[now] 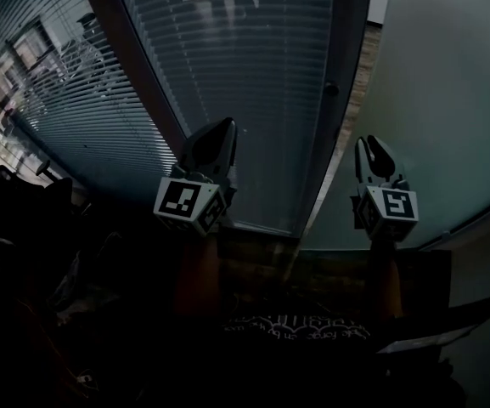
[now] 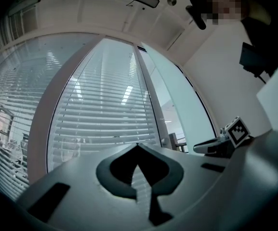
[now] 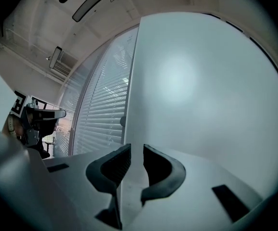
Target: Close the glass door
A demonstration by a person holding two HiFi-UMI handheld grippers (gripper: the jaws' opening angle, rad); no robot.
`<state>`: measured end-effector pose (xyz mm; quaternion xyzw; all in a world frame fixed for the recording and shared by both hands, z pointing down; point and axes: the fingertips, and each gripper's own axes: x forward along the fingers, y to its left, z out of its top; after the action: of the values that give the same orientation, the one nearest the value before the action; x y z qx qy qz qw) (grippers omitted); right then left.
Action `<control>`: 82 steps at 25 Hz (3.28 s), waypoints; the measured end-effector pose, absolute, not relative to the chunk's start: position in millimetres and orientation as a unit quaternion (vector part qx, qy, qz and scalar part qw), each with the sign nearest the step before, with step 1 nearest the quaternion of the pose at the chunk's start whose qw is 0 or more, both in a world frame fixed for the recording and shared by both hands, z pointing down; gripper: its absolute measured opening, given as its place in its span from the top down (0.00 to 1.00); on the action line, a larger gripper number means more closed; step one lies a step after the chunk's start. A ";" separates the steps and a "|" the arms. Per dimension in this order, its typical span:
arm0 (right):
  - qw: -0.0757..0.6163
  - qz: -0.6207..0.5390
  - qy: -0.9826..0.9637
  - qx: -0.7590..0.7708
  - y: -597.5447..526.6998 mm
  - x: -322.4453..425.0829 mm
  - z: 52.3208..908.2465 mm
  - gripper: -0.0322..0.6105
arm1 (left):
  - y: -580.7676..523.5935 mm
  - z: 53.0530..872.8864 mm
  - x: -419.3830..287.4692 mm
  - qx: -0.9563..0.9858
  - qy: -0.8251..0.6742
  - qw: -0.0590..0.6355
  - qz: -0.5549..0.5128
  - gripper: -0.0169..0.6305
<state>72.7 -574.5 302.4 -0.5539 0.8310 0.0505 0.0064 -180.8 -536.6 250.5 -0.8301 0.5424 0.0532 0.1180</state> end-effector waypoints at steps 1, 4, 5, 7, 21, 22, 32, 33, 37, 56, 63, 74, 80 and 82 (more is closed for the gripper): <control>0.007 0.050 0.831 -0.554 -578.2 72.5 302.2 0.84 | -539.4 251.2 -181.0 -0.832 0.540 0.115 0.057 0.97; 0.010 0.044 0.830 -0.556 -587.2 72.8 302.1 0.84 | -545.5 254.2 -181.6 -0.835 0.536 0.108 0.061 0.97; 0.011 0.043 0.829 -0.557 -589.6 72.5 302.0 0.84 | -547.3 255.4 -182.8 -0.835 0.536 0.111 0.056 0.97; 0.012 0.041 0.828 -0.559 -594.8 72.4 301.6 0.84 | -550.5 255.3 -185.0 -0.833 0.539 0.113 0.052 0.97; 0.022 0.017 0.819 -0.573 -633.8 73.7 302.4 0.84 | -567.3 258.8 -202.2 -0.836 0.536 0.110 0.045 0.97; 0.023 0.018 0.817 -0.575 -637.0 73.7 301.5 0.84 | -570.1 256.7 -201.8 -0.838 0.533 0.110 0.043 0.97; 0.016 0.014 0.806 -0.592 -656.8 72.3 303.2 0.84 | -592.5 253.7 -196.2 -0.854 0.506 0.111 0.045 0.97; 0.015 0.014 0.805 -0.593 -658.6 72.2 302.7 0.84 | -594.5 254.8 -195.4 -0.856 0.503 0.109 0.044 0.97; 0.010 0.015 0.800 -0.599 -665.8 74.2 300.3 0.84 | -602.5 254.2 -193.2 -0.861 0.496 0.104 0.050 0.97; 0.005 0.019 0.797 -0.604 -675.2 76.7 301.5 0.84 | -618.5 254.5 -183.1 -0.867 0.485 0.099 0.060 0.97; 0.002 0.018 0.798 -0.602 -674.5 74.4 301.8 0.84 | -620.6 257.8 -179.1 -0.870 0.480 0.095 0.060 0.97; -0.012 0.027 0.787 -0.616 -675.8 79.4 304.2 0.89 | -620.9 258.4 -178.6 -0.871 0.478 0.096 0.057 0.97; -0.022 0.043 0.783 -0.620 -674.2 80.1 302.3 0.93 | -621.5 258.6 -178.6 -0.872 0.477 0.096 0.054 0.97; -0.008 0.047 0.783 -0.621 -668.6 80.3 297.2 0.95 | -621.4 258.5 -177.6 -0.873 0.476 0.096 0.055 0.97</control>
<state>80.3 -668.6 297.2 -0.6206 0.7827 0.0473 -0.0080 -177.6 -621.4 258.5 -0.8726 0.4759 0.0546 0.0957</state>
